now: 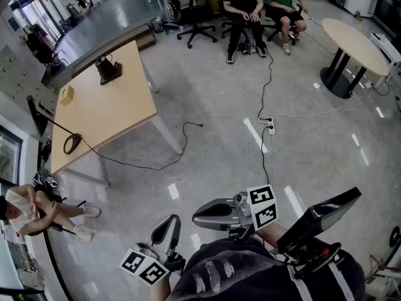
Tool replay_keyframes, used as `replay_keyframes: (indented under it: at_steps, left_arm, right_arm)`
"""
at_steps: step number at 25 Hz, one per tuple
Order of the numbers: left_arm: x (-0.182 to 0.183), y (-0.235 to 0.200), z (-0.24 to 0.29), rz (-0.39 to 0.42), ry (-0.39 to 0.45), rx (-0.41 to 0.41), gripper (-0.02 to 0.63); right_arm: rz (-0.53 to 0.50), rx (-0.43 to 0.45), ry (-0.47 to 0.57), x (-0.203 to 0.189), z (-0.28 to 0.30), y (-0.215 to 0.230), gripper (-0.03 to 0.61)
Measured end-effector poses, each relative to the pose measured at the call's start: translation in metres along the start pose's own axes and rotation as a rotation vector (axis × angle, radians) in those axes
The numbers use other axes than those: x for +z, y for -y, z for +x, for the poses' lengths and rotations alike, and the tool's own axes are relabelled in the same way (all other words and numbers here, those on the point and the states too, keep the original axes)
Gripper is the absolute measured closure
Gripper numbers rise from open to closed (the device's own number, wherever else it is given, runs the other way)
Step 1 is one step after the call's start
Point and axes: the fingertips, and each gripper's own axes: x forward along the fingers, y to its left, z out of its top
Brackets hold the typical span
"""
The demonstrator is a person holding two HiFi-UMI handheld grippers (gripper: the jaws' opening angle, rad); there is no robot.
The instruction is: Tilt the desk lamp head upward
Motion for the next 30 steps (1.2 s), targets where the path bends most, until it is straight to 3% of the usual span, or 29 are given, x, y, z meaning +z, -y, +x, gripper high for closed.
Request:
replay_keyframes:
  at_steps: [8,13,25,30]
  left_arm:
    - [0.010,0.005,0.051,0.019,0.004,0.008,0.609]
    - [0.012,0.001,0.062,0.002,0.012,-0.006,0.610]
    - [0.050,-0.040,0.045,0.007,0.075,-0.158,0.609]
    - [0.067,-0.079,0.013,-0.006,0.106,-0.166,0.609]
  right_arm:
    - [-0.050,-0.008,-0.080,0.020,-0.030,0.015,0.580]
    - [-0.037,-0.032,-0.038,0.040,-0.037,0.027,0.580]
    - [-0.134,-0.204,0.006,0.050,0.017,0.048,0.580]
    - [-0.155,-0.252,-0.006,0.041,0.064,0.063,0.579]
